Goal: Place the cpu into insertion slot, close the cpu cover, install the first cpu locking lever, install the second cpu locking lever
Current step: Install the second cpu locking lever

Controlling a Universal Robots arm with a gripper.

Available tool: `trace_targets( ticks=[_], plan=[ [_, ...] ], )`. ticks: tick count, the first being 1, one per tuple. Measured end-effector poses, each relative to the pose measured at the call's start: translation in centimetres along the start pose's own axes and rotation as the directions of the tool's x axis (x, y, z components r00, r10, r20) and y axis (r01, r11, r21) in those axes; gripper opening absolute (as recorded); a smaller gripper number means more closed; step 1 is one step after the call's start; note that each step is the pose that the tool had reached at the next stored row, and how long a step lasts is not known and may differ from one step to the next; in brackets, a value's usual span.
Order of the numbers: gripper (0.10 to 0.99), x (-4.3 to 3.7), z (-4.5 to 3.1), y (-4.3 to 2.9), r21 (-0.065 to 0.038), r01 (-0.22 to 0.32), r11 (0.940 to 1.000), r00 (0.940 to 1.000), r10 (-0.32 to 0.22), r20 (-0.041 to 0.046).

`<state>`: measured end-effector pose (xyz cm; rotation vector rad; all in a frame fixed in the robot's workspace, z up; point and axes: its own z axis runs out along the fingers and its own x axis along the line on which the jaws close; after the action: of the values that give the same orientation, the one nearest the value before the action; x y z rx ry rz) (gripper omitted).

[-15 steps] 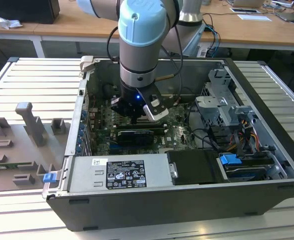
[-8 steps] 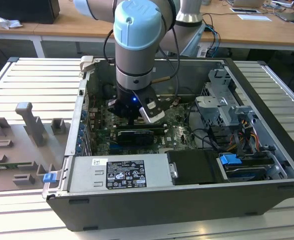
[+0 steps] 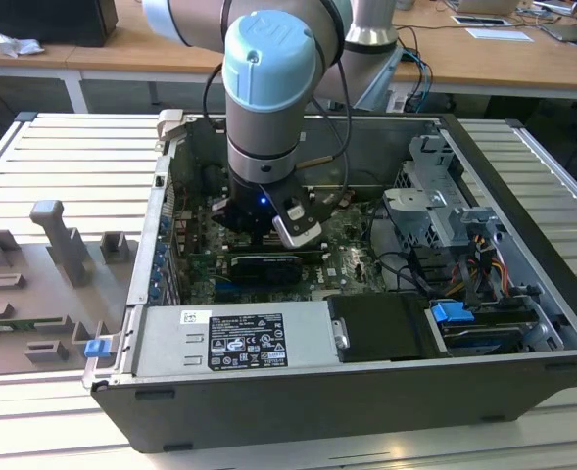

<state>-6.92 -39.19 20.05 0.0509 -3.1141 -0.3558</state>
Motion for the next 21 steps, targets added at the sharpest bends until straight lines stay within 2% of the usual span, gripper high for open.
trace_targets(
  ticks=[4, 8, 11, 16, 21],
  plan=[
    [0.106, 0.04, 0.24, -0.05, -0.017, 0.0, 0.9999, 1.0, 0.0, 0.0004],
    [0.106, 0.28, 0.48, -0.1, -0.029, 0.0, 0.9996, 1.0, 0.0, 0.0011],
    [0.106, 0.33, 0.43, -0.1, -0.029, 0.0, 0.9996, 1.0, 0.0, 0.001],
    [0.106, 0.36, -0.45, 0.11, -0.029, 0.0, 0.9996, 1.0, 0.0, 0.001],
    [0.106, 0.36, -0.63, 0.16, -0.028, 0.0, 0.9996, 1.0, 0.0, 0.0011]
  ],
)
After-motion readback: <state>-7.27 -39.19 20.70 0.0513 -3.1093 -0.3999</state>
